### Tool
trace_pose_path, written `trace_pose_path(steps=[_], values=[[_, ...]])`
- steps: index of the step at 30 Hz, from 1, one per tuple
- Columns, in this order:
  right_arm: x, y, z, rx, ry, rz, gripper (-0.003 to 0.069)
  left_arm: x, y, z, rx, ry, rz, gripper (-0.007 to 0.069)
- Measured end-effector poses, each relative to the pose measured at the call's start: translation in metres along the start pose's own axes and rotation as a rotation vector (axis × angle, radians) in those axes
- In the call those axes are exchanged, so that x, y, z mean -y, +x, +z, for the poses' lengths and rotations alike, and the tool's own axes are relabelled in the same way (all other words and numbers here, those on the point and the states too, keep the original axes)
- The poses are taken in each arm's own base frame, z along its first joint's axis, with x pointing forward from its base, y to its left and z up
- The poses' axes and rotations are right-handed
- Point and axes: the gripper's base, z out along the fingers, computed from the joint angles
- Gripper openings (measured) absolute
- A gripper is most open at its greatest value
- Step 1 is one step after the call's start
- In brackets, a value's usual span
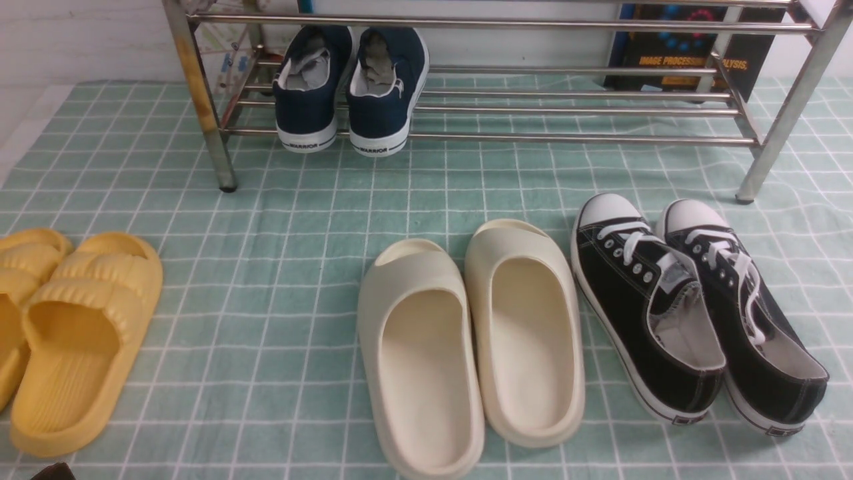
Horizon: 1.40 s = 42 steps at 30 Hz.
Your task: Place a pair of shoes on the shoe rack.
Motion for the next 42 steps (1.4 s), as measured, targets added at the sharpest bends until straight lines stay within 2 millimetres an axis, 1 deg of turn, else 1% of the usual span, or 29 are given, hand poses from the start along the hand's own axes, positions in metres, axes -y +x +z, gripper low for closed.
trace_pose_path(steps=[6,42], values=[[0.0,0.0,0.0,0.0,0.0,0.0,0.0239,0.0,0.0003,0.0,-0.003,0.0,0.027,-0.0013],[0.0,0.0,0.0,0.0,0.0,0.0,0.0239,-0.0007,0.0,0.0,0.0,-0.007,0.05,-0.0013]])
